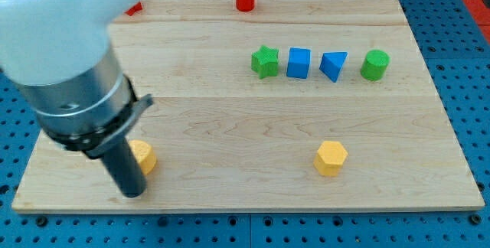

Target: Move the red star slightly down

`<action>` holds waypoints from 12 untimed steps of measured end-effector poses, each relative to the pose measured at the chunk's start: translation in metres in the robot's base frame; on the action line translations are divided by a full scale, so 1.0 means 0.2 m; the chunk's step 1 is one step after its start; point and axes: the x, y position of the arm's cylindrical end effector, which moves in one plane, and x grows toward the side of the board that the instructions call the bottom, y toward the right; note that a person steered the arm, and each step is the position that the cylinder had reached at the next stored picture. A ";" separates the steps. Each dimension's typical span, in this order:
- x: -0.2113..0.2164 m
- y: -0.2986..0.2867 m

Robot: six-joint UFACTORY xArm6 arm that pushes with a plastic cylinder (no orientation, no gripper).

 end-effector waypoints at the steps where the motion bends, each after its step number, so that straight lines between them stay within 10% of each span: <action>1: -0.08 -0.09; 5: -0.11 -0.14; 7: -0.19 -0.75; 12: -1.15 -0.23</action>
